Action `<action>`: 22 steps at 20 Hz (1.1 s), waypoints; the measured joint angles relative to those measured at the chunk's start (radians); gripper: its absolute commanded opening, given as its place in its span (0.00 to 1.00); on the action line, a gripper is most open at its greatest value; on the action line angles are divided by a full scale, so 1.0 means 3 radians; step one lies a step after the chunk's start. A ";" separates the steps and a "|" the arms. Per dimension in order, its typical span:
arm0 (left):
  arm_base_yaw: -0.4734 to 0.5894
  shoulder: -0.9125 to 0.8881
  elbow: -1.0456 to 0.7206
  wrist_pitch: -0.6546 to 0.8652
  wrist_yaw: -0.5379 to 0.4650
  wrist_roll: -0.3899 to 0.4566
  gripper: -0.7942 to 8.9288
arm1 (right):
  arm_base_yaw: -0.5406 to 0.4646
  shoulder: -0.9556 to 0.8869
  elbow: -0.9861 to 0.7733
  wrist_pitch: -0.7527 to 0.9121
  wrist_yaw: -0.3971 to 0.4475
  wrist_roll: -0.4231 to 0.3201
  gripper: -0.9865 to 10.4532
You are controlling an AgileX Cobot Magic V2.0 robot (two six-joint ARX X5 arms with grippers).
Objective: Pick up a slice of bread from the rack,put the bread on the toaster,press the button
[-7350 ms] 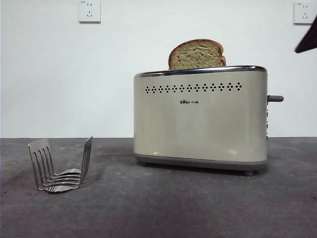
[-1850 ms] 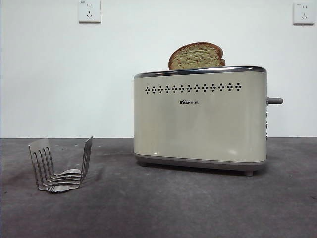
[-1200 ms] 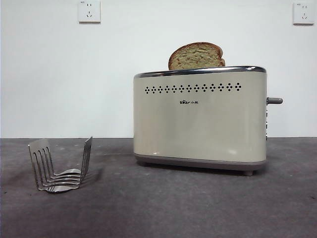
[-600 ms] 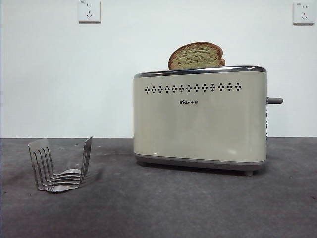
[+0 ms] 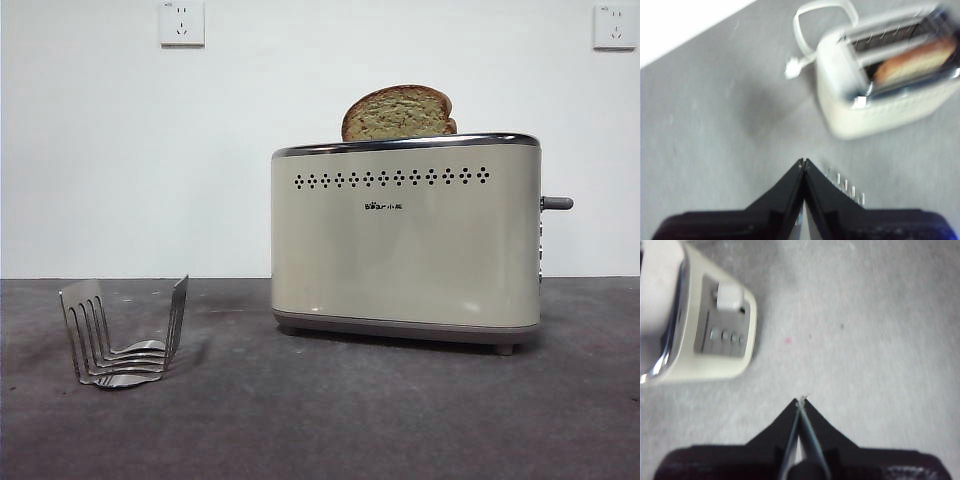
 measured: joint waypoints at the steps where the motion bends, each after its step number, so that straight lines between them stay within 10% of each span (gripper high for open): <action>1: 0.0098 -0.0191 -0.0359 0.0156 0.0031 0.0013 0.08 | 0.0000 0.0062 0.0000 0.0104 0.0000 0.0000 0.09; 10: 0.1068 -0.2683 -0.4692 0.3632 0.0039 -0.0406 0.08 | 0.0000 0.0280 0.0000 0.1429 0.0024 0.0000 0.09; 22: 0.1101 -0.4753 -0.6406 0.3794 -0.0387 -0.0932 0.08 | 0.0000 0.0284 0.0000 0.1857 0.0027 0.0000 0.09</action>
